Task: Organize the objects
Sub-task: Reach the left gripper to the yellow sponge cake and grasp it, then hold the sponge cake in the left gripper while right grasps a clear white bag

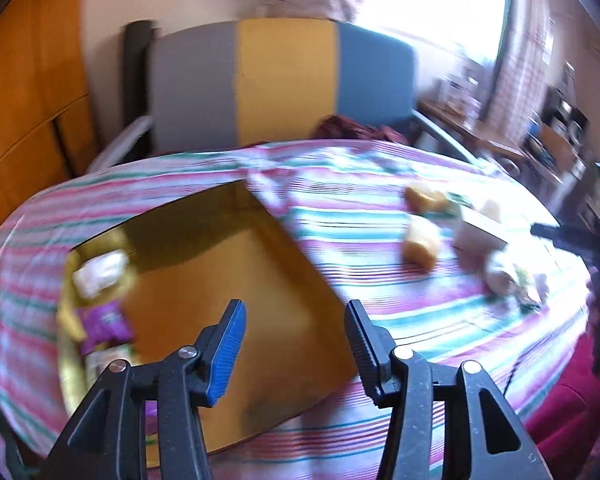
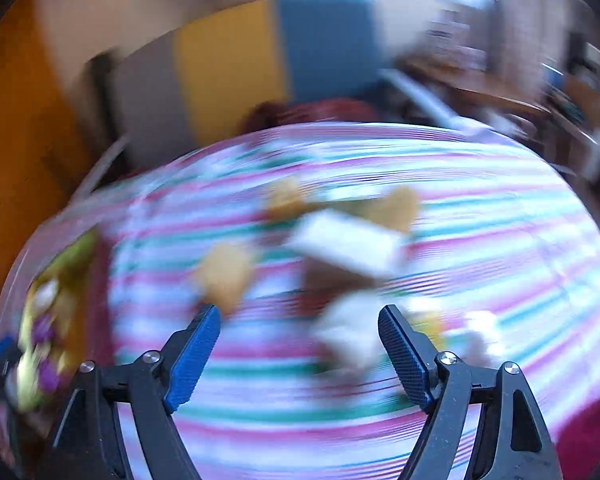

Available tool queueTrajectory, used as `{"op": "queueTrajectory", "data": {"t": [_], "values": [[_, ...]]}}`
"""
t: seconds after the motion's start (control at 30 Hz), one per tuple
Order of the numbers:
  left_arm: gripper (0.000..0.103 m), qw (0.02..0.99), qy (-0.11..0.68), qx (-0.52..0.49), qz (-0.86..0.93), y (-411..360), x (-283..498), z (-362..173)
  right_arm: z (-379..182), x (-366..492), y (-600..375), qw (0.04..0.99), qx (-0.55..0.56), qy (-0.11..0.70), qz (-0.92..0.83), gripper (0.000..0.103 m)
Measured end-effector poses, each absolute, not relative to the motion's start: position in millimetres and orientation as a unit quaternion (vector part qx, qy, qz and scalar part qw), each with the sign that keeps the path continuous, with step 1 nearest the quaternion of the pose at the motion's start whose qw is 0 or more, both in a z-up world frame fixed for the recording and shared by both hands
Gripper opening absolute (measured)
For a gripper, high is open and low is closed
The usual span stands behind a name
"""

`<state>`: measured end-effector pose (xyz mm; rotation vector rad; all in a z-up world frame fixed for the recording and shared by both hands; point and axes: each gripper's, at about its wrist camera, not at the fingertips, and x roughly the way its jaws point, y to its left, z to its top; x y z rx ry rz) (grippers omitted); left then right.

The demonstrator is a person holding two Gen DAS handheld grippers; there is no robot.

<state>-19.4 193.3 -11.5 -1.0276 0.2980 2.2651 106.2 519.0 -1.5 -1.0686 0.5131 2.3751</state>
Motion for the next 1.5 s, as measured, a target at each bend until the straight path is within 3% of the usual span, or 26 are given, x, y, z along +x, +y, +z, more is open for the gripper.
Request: {"op": "queueTrajectory", "data": {"t": [0.17, 0.27, 0.43, 0.53, 0.93, 1.0, 1.03, 1.07, 1.5], "values": [[0.065, 0.369, 0.148, -0.399, 0.826, 259, -8, -16, -26, 155, 598, 0.364, -0.344, 0.274, 0.821, 0.083], [0.074, 0.388, 0.168, -0.407, 0.81, 298, -7, -25, -31, 179, 624, 0.385, -0.31, 0.354, 0.794, 0.083], [0.075, 0.395, 0.197, -0.425, 0.79, 351, -15, -43, -39, 184, 634, 0.377, -0.307, 0.395, 0.779, 0.084], [0.083, 0.398, 0.218, -0.422, 0.785, 377, -21, -51, -43, 177, 632, 0.366, -0.316, 0.396, 0.781, 0.084], [0.087, 0.384, 0.253, -0.455, 0.763, 440, -58, -95, -46, 180, 636, 0.341, -0.309, 0.419, 0.782, 0.087], [0.084, 0.381, 0.245, -0.462, 0.763, 445, -64, -103, -47, 180, 638, 0.342, -0.307, 0.421, 0.782, 0.087], [0.058, 0.379, 0.237, -0.472, 0.76, 445, -67, -107, -47, 180, 638, 0.343, -0.308, 0.421, 0.781, 0.088], [0.053, 0.38, 0.223, -0.485, 0.755, 443, -68, -111, -47, 180, 639, 0.345, -0.308, 0.42, 0.781, 0.088], [0.051, 0.42, 0.217, -0.431, 0.769, 373, 22, -95, -55, 202, 659, 0.388, -0.298, 0.452, 0.746, 0.088]]}}
